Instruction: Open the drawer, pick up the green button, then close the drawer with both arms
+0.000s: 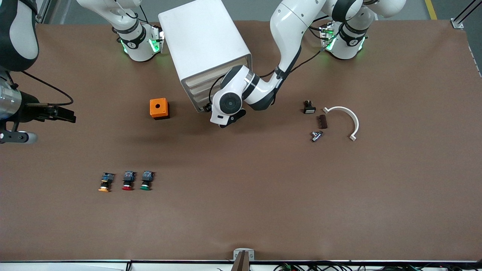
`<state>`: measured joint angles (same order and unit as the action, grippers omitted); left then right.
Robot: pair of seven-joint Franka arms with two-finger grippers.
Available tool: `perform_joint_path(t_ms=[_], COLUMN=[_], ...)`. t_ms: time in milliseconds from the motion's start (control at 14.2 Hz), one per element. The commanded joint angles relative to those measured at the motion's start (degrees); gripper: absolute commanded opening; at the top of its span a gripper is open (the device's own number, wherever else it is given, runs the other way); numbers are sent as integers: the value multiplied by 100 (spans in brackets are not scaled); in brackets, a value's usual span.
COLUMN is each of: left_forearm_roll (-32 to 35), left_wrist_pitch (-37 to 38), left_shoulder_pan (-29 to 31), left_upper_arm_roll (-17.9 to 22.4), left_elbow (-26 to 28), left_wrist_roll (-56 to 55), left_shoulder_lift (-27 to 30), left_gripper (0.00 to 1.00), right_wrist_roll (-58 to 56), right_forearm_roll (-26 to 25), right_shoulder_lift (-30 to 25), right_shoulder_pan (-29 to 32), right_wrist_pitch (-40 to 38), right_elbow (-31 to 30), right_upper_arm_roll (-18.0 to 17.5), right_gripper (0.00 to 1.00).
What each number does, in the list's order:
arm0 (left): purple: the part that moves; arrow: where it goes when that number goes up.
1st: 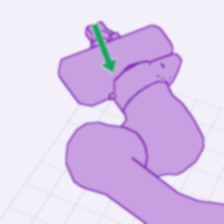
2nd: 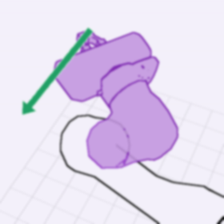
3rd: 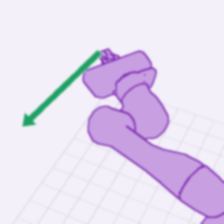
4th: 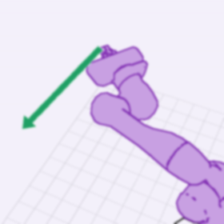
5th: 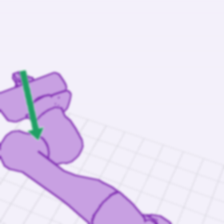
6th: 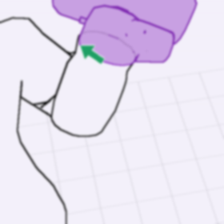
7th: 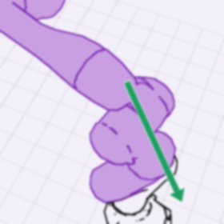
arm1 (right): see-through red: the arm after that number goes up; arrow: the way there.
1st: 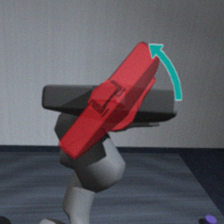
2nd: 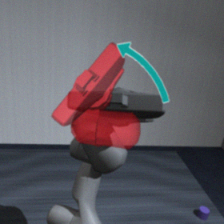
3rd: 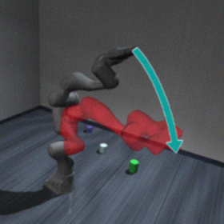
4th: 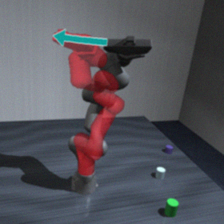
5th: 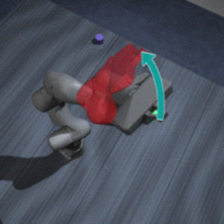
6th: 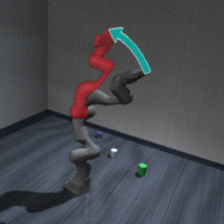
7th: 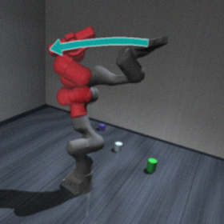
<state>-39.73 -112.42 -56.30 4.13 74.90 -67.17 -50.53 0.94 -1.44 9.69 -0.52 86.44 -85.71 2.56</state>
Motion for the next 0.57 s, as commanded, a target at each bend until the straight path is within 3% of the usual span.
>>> perform_joint_path(t_ms=[0,283,495], left_forearm_roll=[-219,-106,219], left_wrist_pitch=[1,-17,-17], left_shoulder_pan=[-4,31,93], left_upper_arm_roll=[-26,-9,44], left_elbow=[95,86,51], left_wrist_roll=[28,81,90], left_shoulder_lift=[34,60,200], left_gripper=[99,99,99], right_wrist_roll=[-32,-67,20], right_forearm_roll=[3,4,21], right_shoulder_lift=[-19,-19,-107], right_shoulder_pan=[306,307,158], right_wrist_pitch=[-83,-277,-882], right_elbow=[151,309,309], right_upper_arm_roll=[-115,-133,-177], right_gripper=[100,100,100])
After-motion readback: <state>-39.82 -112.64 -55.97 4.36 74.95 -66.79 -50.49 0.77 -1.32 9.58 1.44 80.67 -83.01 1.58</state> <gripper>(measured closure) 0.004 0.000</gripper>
